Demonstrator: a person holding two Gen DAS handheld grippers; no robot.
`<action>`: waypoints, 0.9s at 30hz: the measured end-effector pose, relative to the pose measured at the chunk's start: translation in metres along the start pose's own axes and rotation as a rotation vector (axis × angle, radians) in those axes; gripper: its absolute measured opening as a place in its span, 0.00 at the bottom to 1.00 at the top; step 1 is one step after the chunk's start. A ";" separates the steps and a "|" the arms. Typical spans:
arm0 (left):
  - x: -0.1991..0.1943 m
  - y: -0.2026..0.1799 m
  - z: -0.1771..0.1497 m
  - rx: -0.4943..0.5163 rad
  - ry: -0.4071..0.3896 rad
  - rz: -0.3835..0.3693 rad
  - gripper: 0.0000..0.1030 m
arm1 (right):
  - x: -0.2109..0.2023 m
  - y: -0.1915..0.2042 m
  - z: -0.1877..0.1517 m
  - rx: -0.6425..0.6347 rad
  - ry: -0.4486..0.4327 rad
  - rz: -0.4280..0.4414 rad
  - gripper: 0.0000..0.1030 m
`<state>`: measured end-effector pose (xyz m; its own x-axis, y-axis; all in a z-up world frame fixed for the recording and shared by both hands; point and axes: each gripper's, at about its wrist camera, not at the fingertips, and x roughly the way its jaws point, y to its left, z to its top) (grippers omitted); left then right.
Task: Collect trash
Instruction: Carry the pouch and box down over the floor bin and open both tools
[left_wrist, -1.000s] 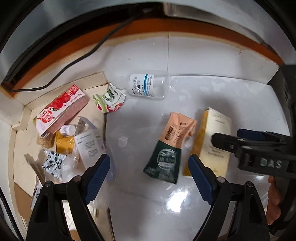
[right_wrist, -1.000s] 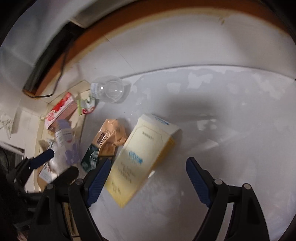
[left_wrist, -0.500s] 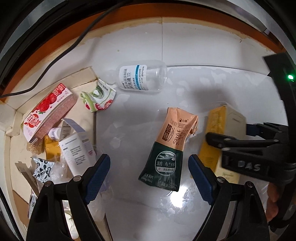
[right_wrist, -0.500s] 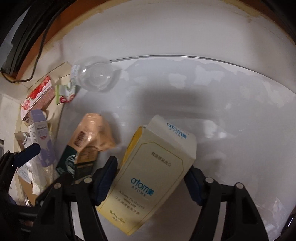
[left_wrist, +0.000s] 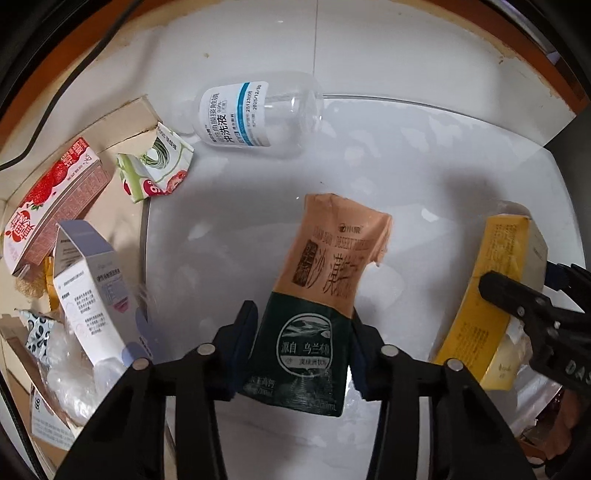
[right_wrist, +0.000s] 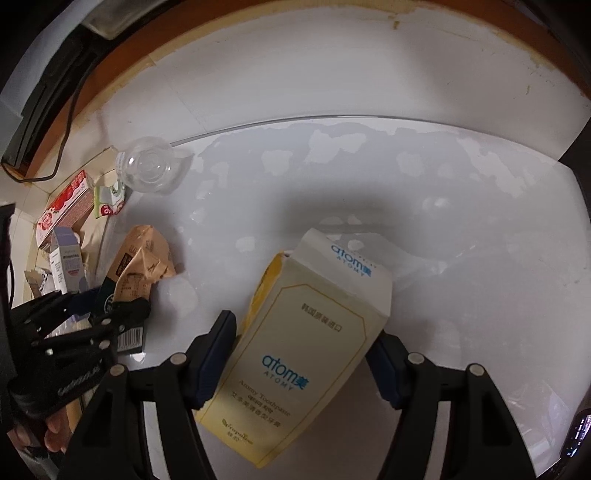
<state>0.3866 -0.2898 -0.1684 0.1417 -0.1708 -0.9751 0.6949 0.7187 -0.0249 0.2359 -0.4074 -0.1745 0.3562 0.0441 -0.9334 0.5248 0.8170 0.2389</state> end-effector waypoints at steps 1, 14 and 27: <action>0.000 -0.001 -0.001 -0.011 0.002 -0.005 0.41 | -0.004 0.000 -0.003 -0.007 -0.005 0.003 0.65; -0.069 -0.029 -0.081 -0.084 -0.116 -0.029 0.40 | -0.045 0.011 -0.039 -0.070 -0.067 0.060 0.62; -0.185 -0.047 -0.247 -0.193 -0.271 -0.094 0.40 | -0.122 0.034 -0.137 -0.121 -0.127 0.139 0.61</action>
<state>0.1534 -0.1256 -0.0413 0.2835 -0.3966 -0.8731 0.5715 0.8010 -0.1782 0.1042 -0.3063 -0.0888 0.5174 0.0945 -0.8505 0.3698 0.8716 0.3218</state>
